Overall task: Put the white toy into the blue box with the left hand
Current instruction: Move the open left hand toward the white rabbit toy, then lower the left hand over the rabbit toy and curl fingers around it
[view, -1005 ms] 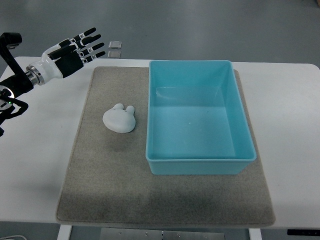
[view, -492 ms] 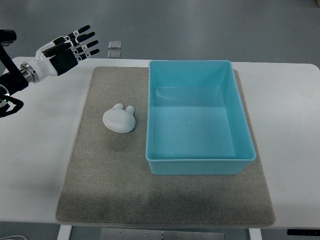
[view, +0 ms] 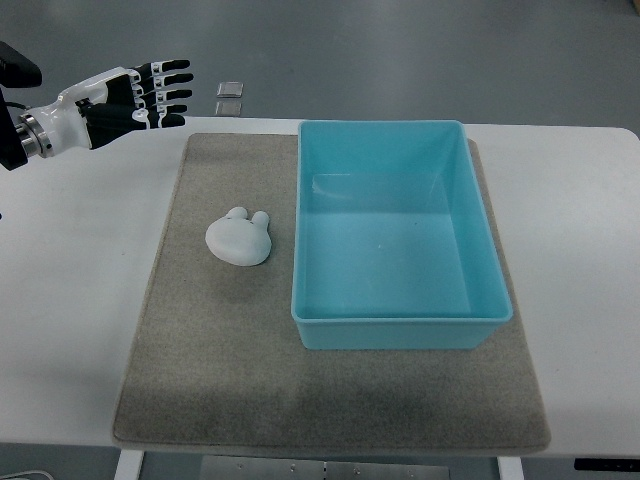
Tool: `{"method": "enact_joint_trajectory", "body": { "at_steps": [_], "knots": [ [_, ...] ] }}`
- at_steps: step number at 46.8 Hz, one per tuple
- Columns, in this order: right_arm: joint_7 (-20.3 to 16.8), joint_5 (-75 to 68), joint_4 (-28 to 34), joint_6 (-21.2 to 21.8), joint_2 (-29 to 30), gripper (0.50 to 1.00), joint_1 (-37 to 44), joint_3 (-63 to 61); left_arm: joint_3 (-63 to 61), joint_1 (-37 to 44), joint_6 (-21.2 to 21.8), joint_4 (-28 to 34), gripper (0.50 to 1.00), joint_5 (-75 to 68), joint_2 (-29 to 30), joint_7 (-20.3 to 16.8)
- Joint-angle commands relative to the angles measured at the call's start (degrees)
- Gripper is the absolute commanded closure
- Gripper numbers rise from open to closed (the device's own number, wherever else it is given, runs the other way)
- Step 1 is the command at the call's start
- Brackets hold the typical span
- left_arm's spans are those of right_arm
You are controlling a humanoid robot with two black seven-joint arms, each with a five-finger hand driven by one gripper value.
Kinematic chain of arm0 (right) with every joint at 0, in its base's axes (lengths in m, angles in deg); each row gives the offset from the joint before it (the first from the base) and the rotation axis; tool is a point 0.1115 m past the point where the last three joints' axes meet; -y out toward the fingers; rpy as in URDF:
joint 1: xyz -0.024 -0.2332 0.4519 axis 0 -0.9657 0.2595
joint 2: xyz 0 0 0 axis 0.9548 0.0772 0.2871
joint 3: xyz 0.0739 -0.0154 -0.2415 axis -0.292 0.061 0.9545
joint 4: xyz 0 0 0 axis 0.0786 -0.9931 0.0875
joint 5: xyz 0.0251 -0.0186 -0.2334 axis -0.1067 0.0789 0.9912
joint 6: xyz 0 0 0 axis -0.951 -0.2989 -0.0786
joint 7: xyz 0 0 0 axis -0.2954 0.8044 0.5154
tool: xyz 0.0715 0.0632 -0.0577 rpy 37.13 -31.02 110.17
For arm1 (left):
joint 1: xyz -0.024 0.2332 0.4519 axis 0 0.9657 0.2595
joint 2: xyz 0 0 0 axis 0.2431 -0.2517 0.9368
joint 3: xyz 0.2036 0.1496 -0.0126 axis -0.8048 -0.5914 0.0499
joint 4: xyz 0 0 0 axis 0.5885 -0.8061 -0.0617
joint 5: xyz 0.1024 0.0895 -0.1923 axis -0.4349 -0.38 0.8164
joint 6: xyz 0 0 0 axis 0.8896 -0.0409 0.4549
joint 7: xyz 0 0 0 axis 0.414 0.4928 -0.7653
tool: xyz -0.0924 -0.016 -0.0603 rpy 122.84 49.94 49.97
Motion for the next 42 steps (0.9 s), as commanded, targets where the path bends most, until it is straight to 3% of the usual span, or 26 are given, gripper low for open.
{"method": "enact_joint_trajectory", "body": {
  "at_steps": [1,7,19,37,42],
  "knots": [
    [0.0,0.0,0.0,0.0,0.0,0.564,-0.02,0.0,-0.09,0.61,1.96,-2.24,0.506,-4.15,1.33,-0.93],
    [0.0,0.0,0.0,0.0,0.0,0.564,-0.02,0.0,-0.09,2.8,5.74,-8.39,0.506,-11.62,4.49,-2.6],
    [0.0,0.0,0.0,0.0,0.0,0.564,-0.02,0.0,-0.18,8.6,16.11,-21.75,0.51,-27.27,10.12,-9.72],
    [0.0,0.0,0.0,0.0,0.0,0.564,-0.02,0.0,-3.26,10.1,22.7,-27.12,0.525,-44.14,9.95,-9.98],
    [0.0,0.0,0.0,0.0,0.0,0.564,-0.02,0.0,-4.4,11.07,27.0,-28.35,0.525,-49.59,9.95,-9.98]
  ]
}}
